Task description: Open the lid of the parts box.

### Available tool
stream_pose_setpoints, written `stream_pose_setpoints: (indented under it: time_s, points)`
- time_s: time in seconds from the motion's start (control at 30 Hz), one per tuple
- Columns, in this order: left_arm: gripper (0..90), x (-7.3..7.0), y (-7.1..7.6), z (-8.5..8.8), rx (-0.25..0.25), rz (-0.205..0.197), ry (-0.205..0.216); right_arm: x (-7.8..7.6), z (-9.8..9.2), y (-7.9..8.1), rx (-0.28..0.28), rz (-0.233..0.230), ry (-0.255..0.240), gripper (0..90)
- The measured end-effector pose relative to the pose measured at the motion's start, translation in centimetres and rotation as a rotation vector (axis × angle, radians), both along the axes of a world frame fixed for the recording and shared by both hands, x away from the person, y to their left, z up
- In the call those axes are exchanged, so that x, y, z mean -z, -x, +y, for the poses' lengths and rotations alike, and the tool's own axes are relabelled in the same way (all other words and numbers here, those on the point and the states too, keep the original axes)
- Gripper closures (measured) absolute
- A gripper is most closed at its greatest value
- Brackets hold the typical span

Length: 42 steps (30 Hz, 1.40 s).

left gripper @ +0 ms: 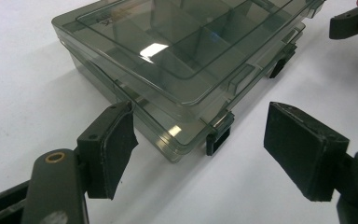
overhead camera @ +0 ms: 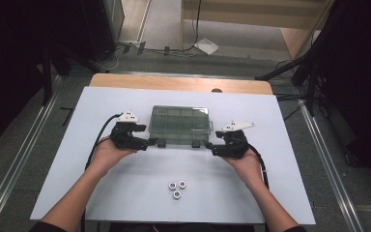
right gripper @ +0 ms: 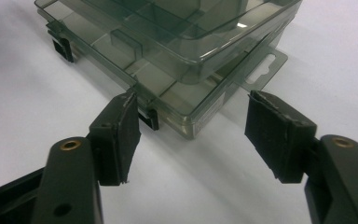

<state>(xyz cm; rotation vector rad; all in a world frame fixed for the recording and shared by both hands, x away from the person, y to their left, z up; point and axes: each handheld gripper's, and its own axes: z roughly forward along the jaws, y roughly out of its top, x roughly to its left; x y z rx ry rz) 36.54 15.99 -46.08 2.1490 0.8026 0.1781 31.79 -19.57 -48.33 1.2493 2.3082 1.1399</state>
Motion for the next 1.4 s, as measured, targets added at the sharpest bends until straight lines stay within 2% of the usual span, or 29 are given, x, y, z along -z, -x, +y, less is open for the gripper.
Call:
stream_pose_setpoints:
  time_s: [0.1, 0.2, 0.3, 0.43, 0.57, 0.6, 0.7, 0.77, 0.87, 0.97, 1.13, 1.4]
  points:
    - [24.8, 0.1, -0.2, -0.1, -0.005, 0.002, 0.011, 0.1, 0.2, -0.3, 0.007, -0.001, -0.005, 38.7]
    - [24.8, 0.2, -0.3, -0.2, -0.003, -0.005, 0.004, 0.1, 0.3, -0.6, 0.012, -0.002, -0.005, 40.9]
    - [32.4, 0.2, -0.4, -0.2, -0.006, -0.015, 0.005, 0.1, 0.4, -0.9, 0.017, -0.016, 0.000, 46.0]
    - [32.4, 0.2, -0.5, -0.3, -0.007, -0.019, 0.010, 0.2, 0.6, -0.9, 0.015, -0.027, 0.016, 50.2]
    - [32.4, -0.1, -0.5, -0.6, -0.009, -0.029, -0.007, 0.1, 0.7, -1.0, 0.019, -0.037, 0.003, 53.2]
    - [32.4, -0.1, -0.5, -0.7, -0.012, -0.037, 0.006, 0.0, 0.7, -0.9, 0.021, -0.041, 0.004, 54.1]
    - [32.4, -0.3, -0.5, -0.6, -0.015, -0.041, 0.002, -0.3, 0.8, -1.0, 0.022, -0.046, -0.007, 55.3]
    - [32.4, -0.4, -0.5, -0.6, -0.013, -0.039, -0.004, -0.4, 0.9, -1.1, 0.020, -0.044, -0.010, 54.8]
    - [32.4, -0.4, -0.6, -0.5, -0.020, -0.044, 0.009, -0.5, 0.8, -1.1, 0.032, -0.052, -0.021, 53.5]
    - [32.4, -0.6, -0.6, -0.3, -0.022, -0.042, 0.011, -0.8, 0.8, -1.1, 0.024, -0.074, -0.022, 54.6]
    - [32.4, -0.8, -0.6, -0.4, -0.020, -0.047, 0.018, -1.4, 0.9, -1.0, 0.045, -0.096, -0.035, 53.9]
    - [32.4, -1.3, -0.7, -0.3, -0.021, -0.058, 0.023, -1.8, 1.1, -0.8, 0.043, -0.136, -0.019, 49.2]
